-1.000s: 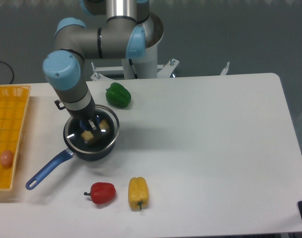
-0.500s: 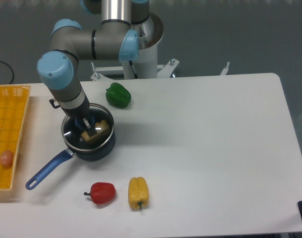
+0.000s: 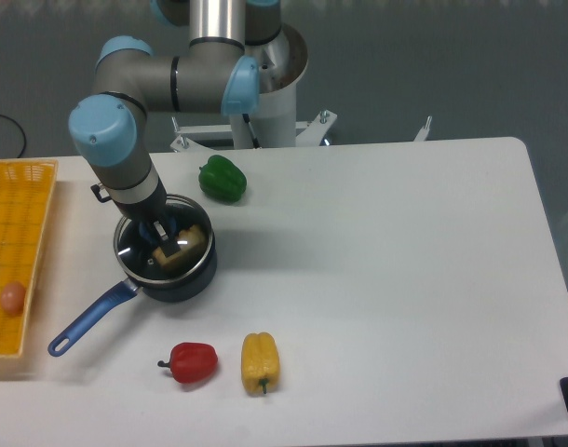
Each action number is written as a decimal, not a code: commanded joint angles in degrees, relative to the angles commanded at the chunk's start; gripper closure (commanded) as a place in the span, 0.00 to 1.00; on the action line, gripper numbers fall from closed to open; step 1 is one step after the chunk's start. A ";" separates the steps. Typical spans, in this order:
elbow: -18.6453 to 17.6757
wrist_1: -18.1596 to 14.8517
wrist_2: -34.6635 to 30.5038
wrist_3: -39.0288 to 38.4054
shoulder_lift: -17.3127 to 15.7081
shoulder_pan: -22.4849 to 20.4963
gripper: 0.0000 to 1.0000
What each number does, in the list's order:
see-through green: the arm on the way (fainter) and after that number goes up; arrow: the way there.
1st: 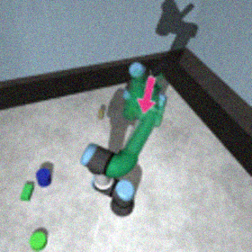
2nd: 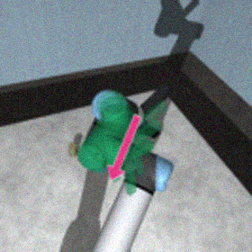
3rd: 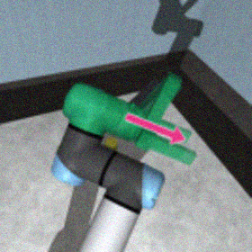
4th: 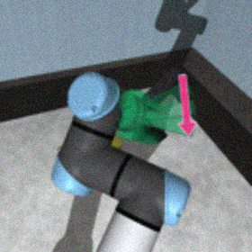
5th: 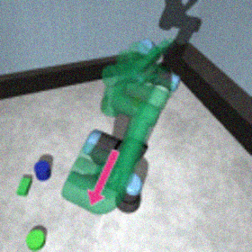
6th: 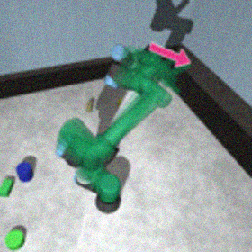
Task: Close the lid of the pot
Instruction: 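Hold the lid on the saucepan and adjust its seating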
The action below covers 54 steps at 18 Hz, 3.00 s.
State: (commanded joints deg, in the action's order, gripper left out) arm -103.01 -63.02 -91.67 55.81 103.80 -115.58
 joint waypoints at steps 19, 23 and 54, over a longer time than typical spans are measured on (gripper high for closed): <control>-1.05 0.88 -0.18 0.09 0.70 0.09 0.40; -0.97 1.14 -0.18 0.09 0.79 0.09 0.40; -0.97 1.58 -0.18 0.09 1.85 0.00 0.35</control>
State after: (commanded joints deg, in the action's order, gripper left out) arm -103.97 -61.44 -91.85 55.90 105.64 -115.58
